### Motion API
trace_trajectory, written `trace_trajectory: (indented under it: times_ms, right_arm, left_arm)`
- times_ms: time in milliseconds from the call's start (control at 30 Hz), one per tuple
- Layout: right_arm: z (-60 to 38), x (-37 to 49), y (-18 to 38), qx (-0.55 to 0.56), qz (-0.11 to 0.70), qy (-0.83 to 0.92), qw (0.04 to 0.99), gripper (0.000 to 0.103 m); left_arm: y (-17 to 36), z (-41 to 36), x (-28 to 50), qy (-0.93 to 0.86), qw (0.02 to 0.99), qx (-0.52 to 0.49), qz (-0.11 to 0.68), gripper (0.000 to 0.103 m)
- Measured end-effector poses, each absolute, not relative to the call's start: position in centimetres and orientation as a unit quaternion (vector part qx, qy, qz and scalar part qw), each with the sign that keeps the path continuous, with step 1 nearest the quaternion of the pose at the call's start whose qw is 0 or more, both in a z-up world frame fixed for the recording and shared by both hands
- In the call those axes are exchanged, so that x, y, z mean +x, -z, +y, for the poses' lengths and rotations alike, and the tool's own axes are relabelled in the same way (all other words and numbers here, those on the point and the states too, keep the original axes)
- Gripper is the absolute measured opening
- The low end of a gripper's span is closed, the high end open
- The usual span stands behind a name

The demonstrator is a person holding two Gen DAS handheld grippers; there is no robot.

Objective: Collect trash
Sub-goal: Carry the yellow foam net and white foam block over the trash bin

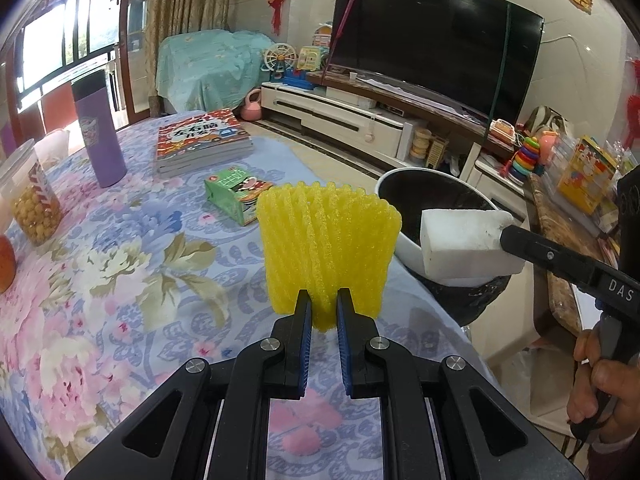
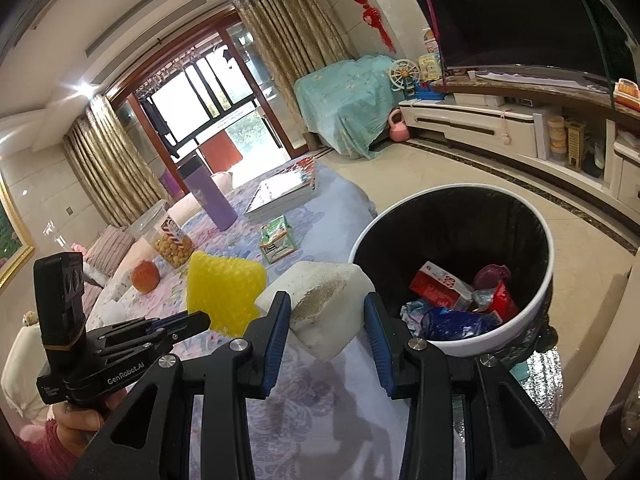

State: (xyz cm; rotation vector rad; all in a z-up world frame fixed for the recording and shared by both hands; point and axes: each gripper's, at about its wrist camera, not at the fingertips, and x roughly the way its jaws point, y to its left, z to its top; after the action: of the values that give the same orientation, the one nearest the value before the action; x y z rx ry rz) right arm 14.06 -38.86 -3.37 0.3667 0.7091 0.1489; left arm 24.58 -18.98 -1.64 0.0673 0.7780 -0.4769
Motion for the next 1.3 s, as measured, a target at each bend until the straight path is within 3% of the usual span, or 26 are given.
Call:
trace_trajectory:
  times_ms: [1300]
  right_arm:
    - [-46.1, 13.3, 3.0, 0.194, 0.332, 0.003, 0.923, 0.039]
  left_arm:
    - [0.9, -27.9, 27.6, 0.274, 0.883, 0.085, 0.371, 0.011]
